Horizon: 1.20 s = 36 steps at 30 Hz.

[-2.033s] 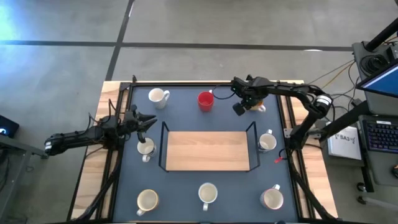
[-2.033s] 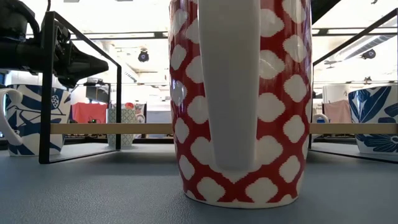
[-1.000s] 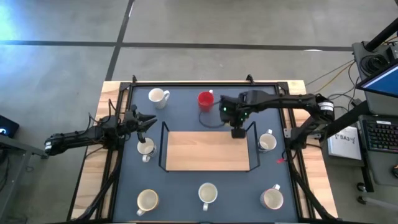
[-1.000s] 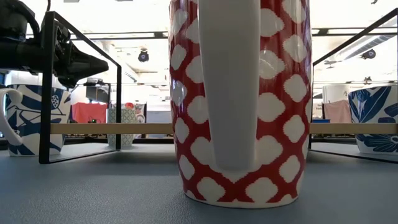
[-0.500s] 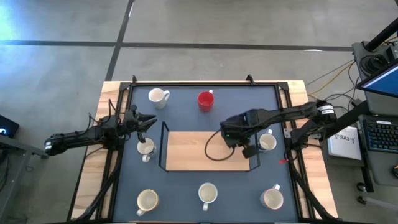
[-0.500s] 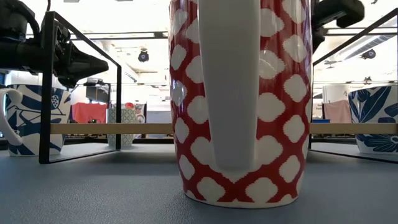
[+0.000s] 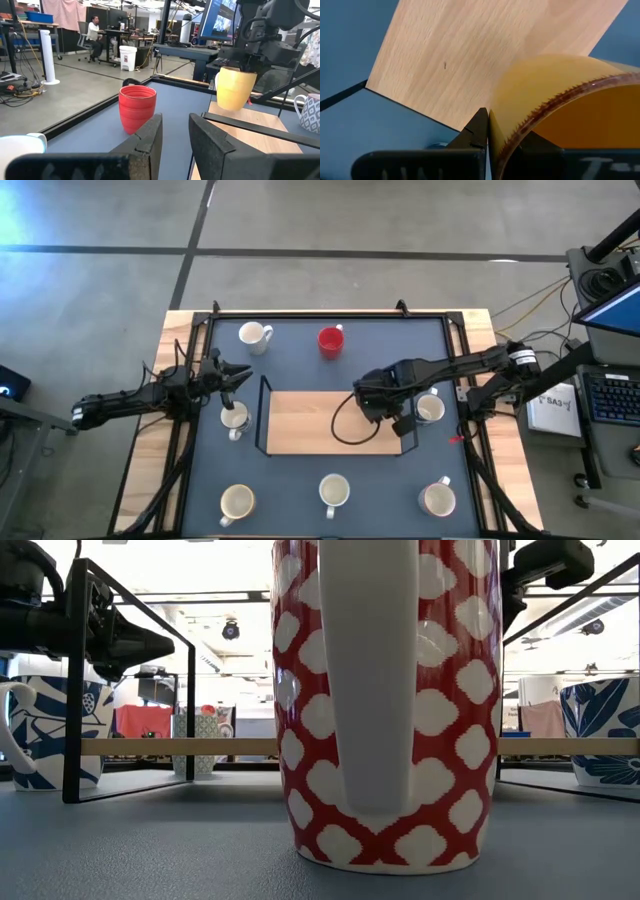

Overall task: Place coffee mugs
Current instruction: Put the yellow cup on the shelf

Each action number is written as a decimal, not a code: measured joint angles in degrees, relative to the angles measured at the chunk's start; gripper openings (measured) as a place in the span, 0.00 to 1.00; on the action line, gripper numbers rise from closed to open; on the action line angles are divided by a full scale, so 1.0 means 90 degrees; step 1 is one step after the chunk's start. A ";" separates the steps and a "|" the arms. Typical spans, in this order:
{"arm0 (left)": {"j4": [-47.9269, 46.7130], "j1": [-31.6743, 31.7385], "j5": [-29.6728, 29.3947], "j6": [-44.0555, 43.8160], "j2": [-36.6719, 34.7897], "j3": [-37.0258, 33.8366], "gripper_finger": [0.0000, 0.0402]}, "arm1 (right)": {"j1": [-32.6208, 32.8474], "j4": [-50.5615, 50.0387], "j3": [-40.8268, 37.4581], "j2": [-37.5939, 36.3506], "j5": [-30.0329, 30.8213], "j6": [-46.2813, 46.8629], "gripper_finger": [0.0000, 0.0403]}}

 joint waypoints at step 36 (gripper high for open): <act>0.0002 0.0000 0.0000 0.0000 0.0000 0.0000 0.19 | 0.0005 0.0508 0.0163 0.0002 -0.0032 0.2207 0.26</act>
